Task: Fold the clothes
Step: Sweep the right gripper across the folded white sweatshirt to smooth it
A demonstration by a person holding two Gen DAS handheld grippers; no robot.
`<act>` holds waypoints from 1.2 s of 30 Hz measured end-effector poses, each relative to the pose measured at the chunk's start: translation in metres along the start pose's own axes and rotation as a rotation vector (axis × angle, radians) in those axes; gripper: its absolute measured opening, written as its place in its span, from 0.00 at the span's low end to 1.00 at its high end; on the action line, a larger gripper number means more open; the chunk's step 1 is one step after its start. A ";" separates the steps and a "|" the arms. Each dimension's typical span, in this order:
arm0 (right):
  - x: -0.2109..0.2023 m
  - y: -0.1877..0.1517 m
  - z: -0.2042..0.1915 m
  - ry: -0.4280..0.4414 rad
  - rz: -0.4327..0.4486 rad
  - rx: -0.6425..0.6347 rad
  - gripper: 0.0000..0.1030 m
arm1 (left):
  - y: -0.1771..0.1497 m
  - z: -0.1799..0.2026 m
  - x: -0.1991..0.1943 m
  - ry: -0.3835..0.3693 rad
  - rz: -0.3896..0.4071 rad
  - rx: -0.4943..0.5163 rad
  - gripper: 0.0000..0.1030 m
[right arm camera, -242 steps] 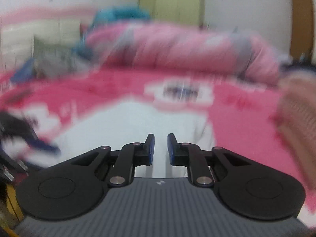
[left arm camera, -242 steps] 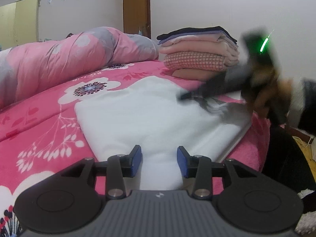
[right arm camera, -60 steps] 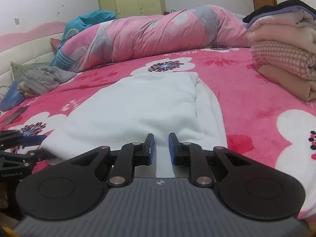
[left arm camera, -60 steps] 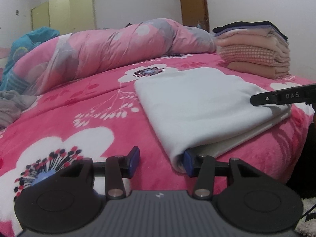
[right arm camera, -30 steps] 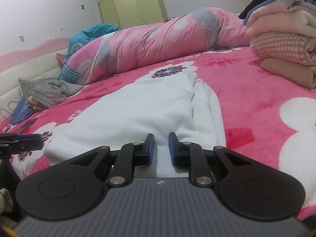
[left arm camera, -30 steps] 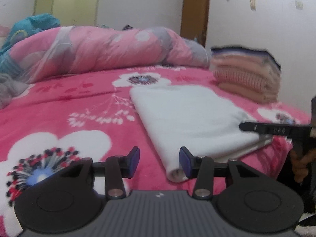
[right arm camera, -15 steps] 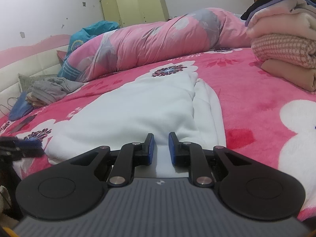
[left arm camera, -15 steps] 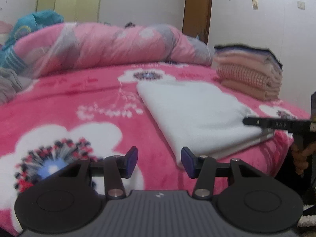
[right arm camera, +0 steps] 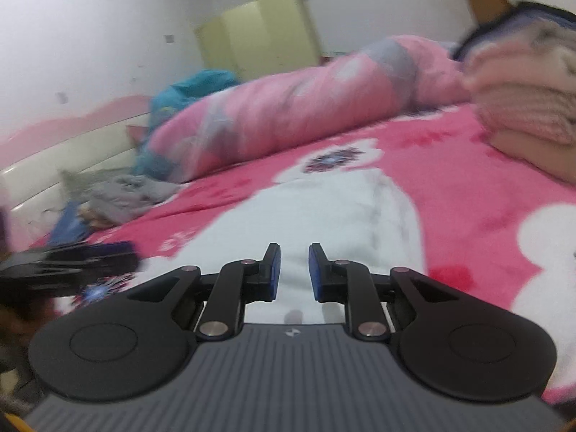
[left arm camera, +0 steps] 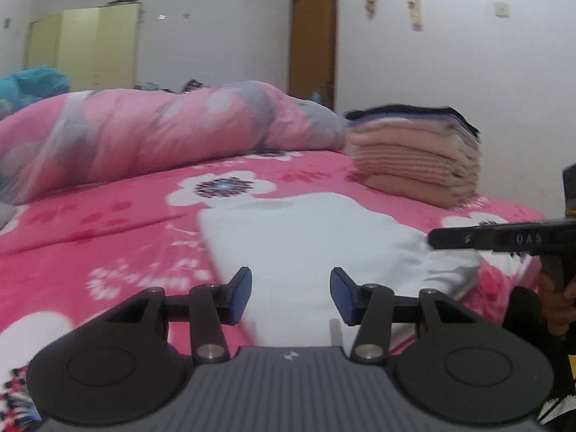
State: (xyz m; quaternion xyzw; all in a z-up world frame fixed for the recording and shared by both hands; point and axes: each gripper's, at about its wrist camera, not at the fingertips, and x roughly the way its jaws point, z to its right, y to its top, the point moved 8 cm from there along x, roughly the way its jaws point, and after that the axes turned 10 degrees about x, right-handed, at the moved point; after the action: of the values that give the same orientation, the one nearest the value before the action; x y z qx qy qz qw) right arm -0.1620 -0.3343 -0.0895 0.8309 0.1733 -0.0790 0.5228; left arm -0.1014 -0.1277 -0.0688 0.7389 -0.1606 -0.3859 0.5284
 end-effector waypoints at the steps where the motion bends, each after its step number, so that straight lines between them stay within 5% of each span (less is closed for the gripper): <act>1: 0.002 -0.006 -0.004 -0.001 -0.024 -0.033 0.16 | -0.003 0.005 0.005 -0.014 -0.013 0.001 0.45; 5: 0.001 -0.030 0.011 -0.135 -0.104 -0.172 0.08 | -0.019 0.014 0.016 -0.041 -0.054 0.004 0.43; 8: -0.021 -0.021 0.032 -0.177 -0.067 -0.119 0.03 | -0.019 0.014 0.017 -0.040 -0.054 0.010 0.43; 14: -0.051 -0.001 0.069 -0.354 -0.020 -0.107 0.08 | -0.019 0.014 0.016 -0.039 -0.057 0.021 0.42; 18: -0.050 0.018 0.055 -0.279 0.043 -0.098 0.09 | -0.014 0.012 0.012 -0.035 -0.054 0.033 0.42; 25: -0.002 0.012 0.024 -0.107 0.007 -0.135 0.09 | 0.003 0.014 0.020 -0.031 -0.022 0.069 0.42; 32: -0.005 0.009 0.080 -0.301 -0.047 -0.060 0.11 | -0.008 0.016 0.043 -0.063 -0.068 0.080 0.46; 36: -0.003 0.043 0.060 -0.215 0.005 -0.102 0.12 | -0.009 0.015 0.044 -0.068 -0.067 0.065 0.48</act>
State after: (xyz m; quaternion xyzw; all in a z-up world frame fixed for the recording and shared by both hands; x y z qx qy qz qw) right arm -0.1455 -0.4059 -0.0791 0.7905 0.1180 -0.1576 0.5800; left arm -0.0856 -0.1624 -0.0969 0.7471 -0.1660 -0.4229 0.4852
